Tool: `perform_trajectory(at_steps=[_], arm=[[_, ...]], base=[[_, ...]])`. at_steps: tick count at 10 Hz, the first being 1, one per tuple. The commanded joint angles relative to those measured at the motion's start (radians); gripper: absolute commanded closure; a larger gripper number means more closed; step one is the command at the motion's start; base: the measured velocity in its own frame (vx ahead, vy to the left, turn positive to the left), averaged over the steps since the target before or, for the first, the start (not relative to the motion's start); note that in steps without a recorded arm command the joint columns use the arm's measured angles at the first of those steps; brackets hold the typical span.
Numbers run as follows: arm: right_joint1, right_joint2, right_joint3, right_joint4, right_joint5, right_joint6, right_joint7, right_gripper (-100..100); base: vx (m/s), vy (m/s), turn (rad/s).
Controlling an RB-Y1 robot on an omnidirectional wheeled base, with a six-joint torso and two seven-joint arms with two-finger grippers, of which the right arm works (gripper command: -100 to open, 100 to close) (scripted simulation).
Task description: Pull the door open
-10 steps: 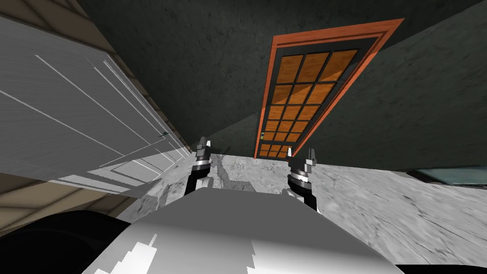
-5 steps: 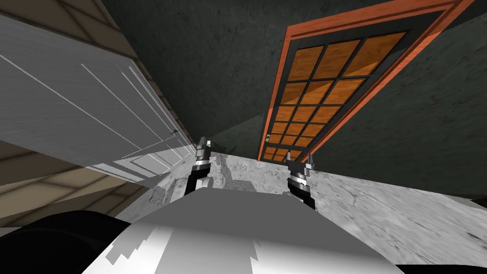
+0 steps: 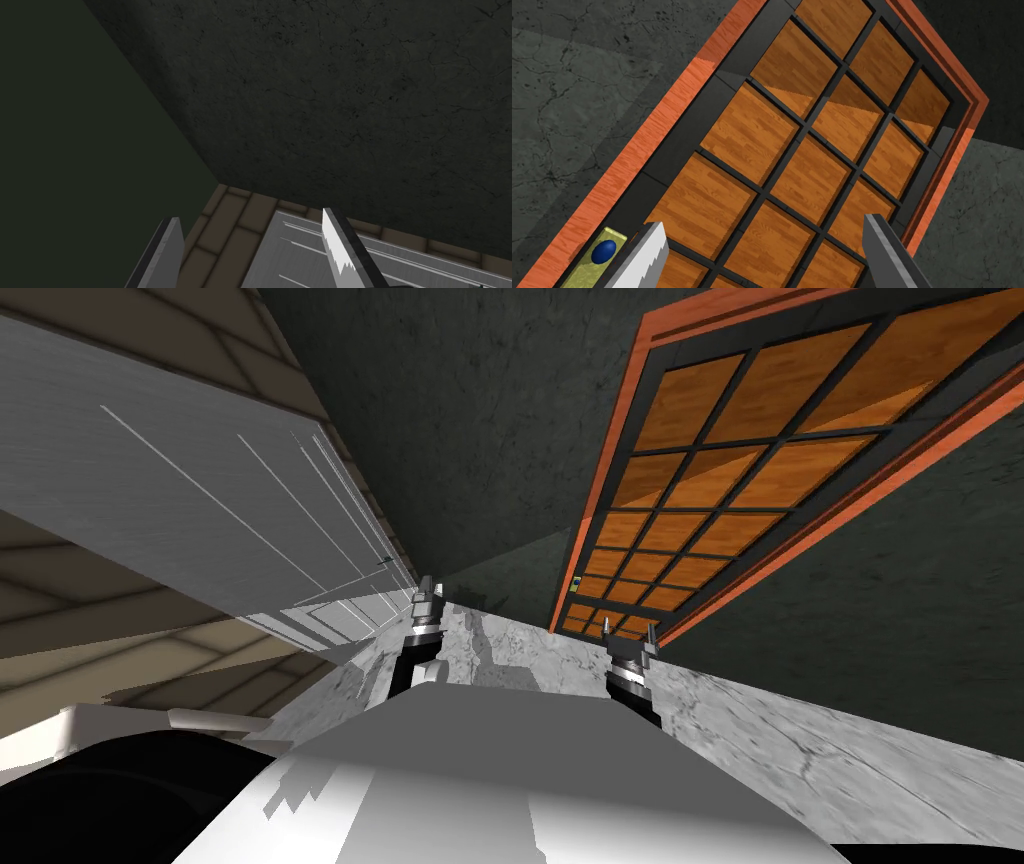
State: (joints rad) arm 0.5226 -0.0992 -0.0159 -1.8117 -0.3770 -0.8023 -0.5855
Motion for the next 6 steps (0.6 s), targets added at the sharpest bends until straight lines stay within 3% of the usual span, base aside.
perform_trajectory(at_steps=[1,6], arm=[[0.004,-0.012,-0.007,0.036,-0.030,-0.010,-0.050,-100],[0.008,-0.032,-0.013,0.164,-0.110,-0.051,-0.187,-100]], base=[[0.092,-0.016,0.189],[0.091,-0.043,0.199]])
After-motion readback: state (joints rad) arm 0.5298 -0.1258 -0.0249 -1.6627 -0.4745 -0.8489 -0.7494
